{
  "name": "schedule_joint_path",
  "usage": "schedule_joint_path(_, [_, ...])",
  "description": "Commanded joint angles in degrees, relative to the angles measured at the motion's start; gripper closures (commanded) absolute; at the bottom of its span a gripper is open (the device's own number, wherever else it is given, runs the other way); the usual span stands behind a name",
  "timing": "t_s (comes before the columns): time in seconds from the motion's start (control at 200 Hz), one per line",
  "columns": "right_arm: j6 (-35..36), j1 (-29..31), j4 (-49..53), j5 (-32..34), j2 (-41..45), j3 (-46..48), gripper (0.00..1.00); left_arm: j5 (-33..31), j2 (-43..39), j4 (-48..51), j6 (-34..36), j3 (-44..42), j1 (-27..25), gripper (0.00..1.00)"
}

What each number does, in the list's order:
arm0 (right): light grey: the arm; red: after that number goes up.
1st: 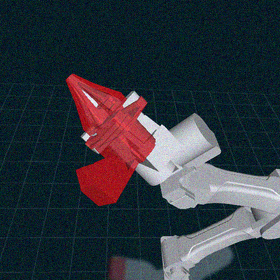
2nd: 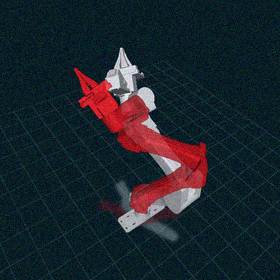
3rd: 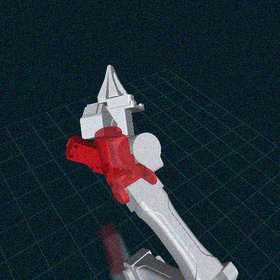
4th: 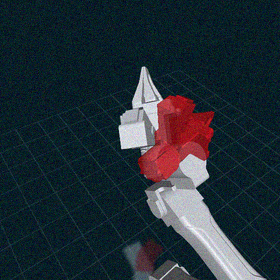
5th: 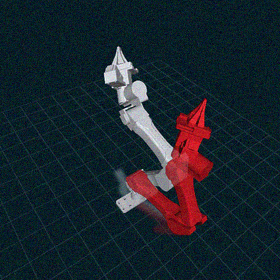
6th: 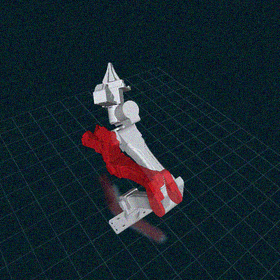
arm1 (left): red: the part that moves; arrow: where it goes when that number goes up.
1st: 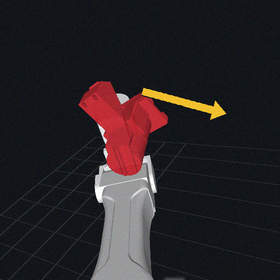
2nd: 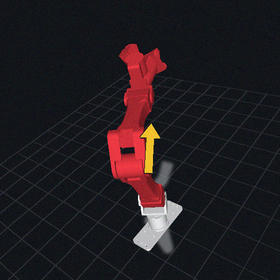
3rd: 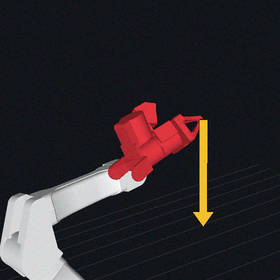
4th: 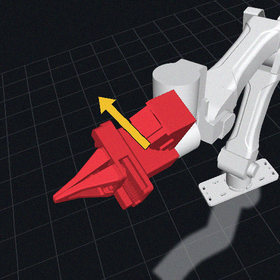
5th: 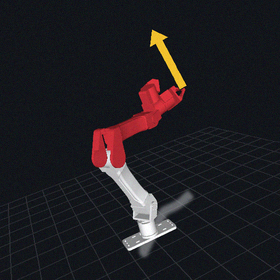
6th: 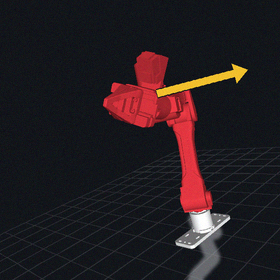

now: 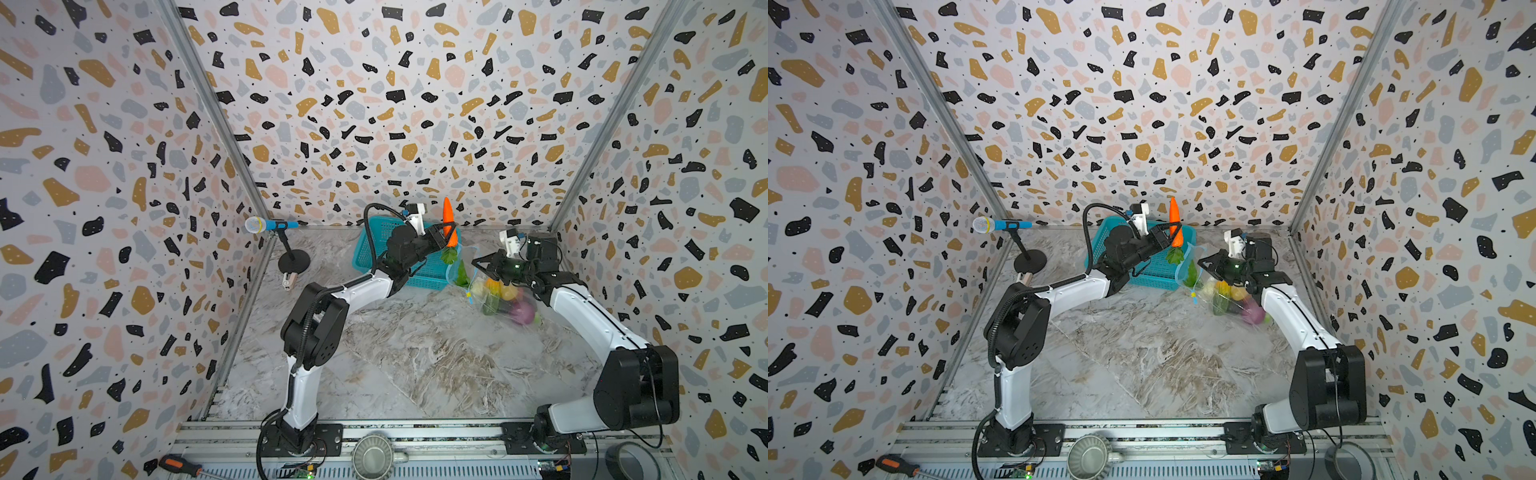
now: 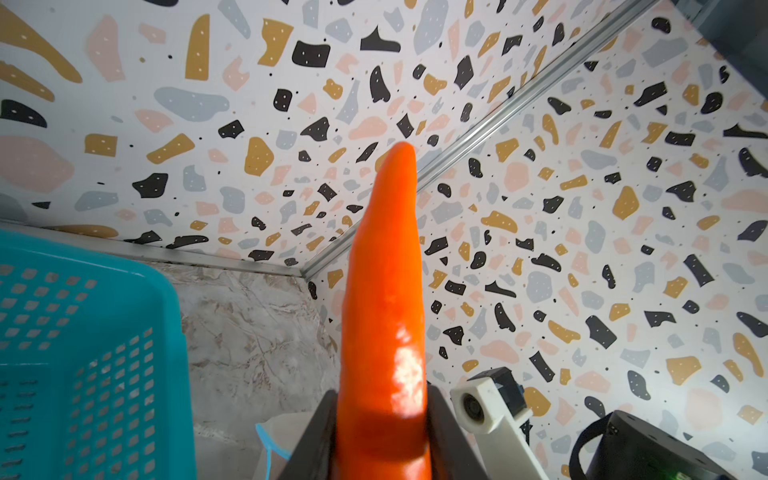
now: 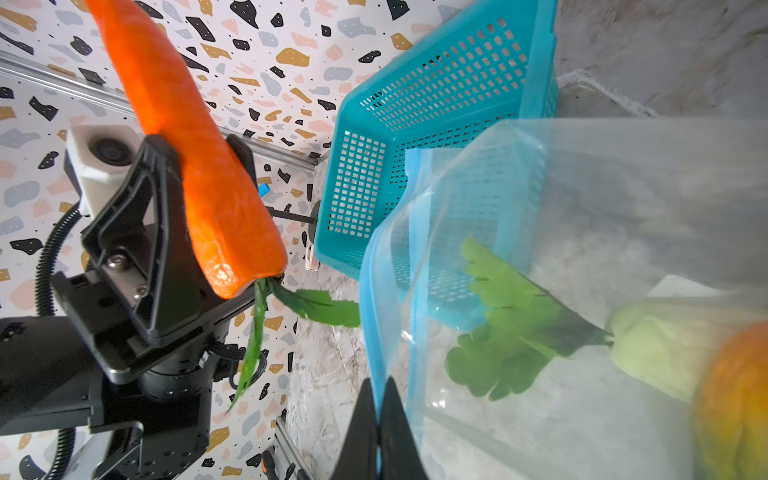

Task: Place the food in the zip-top bag and seal the zipper
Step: 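Lift the carrot out of the basket toward the bag mouth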

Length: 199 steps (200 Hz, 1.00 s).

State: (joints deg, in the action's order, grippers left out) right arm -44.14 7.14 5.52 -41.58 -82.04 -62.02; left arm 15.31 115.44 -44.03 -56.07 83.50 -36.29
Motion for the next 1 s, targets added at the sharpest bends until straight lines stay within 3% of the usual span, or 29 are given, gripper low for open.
schedule_joint_path(0.0, [-1.0, -0.8, -1.3, -2.0, 1.6, -2.4, 1.0, -1.7, -2.2, -9.3, -1.7, -1.1, -1.0, 0.77])
schedule_joint_path(0.991, [-4.4, -1.6, -4.8, -4.6, 3.1, -2.4, 0.99, -2.8, 3.7, -11.1, -1.7, -1.1, -5.8, 0.75])
